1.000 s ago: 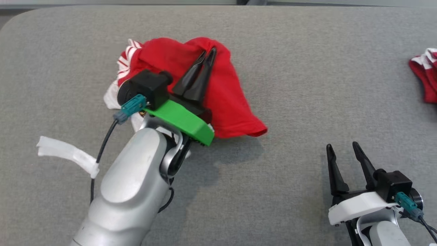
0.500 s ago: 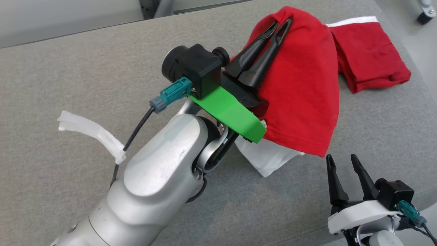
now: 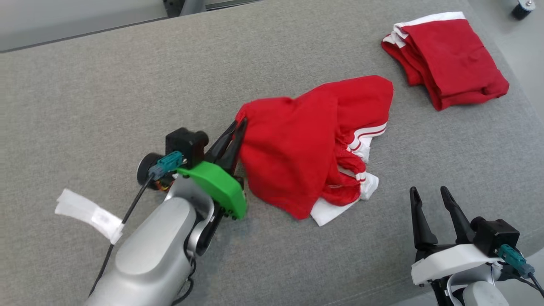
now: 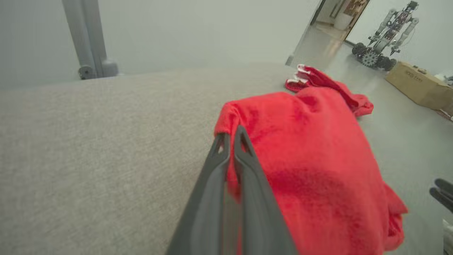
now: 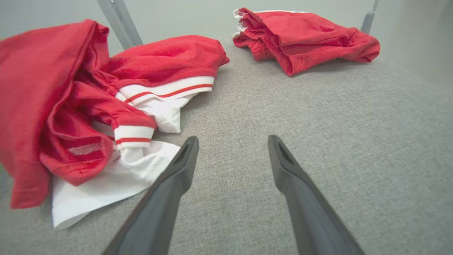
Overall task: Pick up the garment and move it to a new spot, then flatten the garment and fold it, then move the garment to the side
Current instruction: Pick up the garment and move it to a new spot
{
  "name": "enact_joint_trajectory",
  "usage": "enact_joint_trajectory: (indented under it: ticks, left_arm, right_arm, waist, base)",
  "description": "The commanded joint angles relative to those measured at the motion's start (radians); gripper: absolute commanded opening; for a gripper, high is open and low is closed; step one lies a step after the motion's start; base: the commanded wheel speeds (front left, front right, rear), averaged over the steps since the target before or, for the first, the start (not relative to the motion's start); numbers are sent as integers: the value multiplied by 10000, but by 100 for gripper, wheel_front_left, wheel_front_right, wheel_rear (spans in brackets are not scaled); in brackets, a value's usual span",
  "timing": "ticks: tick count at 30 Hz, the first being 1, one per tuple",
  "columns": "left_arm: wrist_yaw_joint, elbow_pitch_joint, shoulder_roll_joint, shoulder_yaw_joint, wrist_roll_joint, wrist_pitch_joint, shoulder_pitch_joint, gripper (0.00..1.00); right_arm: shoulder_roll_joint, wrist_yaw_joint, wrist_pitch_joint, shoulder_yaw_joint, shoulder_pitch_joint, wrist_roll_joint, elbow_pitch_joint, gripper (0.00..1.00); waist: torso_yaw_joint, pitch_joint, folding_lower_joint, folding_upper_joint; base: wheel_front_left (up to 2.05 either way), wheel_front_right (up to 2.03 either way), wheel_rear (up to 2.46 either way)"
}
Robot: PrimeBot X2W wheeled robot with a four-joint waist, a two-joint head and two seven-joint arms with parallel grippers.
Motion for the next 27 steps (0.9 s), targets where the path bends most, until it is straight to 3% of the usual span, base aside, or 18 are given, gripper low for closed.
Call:
enact_joint_trajectory:
  ticks: [1,7,8,9,12,13,14,15,23,27]
  left_arm:
    - [-68,244,207,55,-149,45,322,0]
    - [-155,1347,778,187,-415,73,1023,0]
    - [-210,1530,827,176,-468,119,1073,5]
    - [-261,1686,845,194,-529,135,1104,17]
    - [-302,2007,892,225,-592,81,1120,28]
    - [-343,2141,907,220,-606,42,1110,41]
    - [-376,2279,875,267,-692,23,1109,95]
    - [-413,2374,850,302,-740,-12,1097,100]
    - [-587,2534,780,522,-995,-506,1589,100]
    - [-293,1897,917,832,-976,-825,2280,100]
  right_arm:
    - [-25,-11,-3,-27,-118,-80,7,100]
    - [-25,-11,-3,-120,-141,-291,19,100]
    - [-26,-11,-3,-128,-126,-306,33,100]
    - [-26,-11,-3,-131,-104,-334,45,100]
    - [-25,-11,-3,-114,-63,-370,67,100]
    - [-26,-11,-3,-120,-45,-374,81,100]
    - [-26,-11,-3,-126,-21,-390,92,100]
    - [-26,-11,-3,-125,0,-399,106,100]
    - [-26,-11,-3,-242,383,-517,86,100]
    - [-23,-11,-3,-478,667,-670,-157,100]
  waist:
    - [368,34,0,52]
    - [773,-35,0,52]
    - [824,-50,0,52]
    - [872,-70,0,52]
    - [951,-106,0,52]
    - [985,-129,0,52]
    - [1017,-161,0,52]
    - [1044,-197,0,52]
    - [1163,-761,0,52]
    - [1276,-1089,0,52]
  base:
    - [0,0,0]
    - [0,0,0]
    - [0,0,0]
    - [0,0,0]
    - [0,0,0]
    - [0,0,0]
    - [0,0,0]
    - [0,0,0]
    - [0,0,0]
    - [0,0,0]
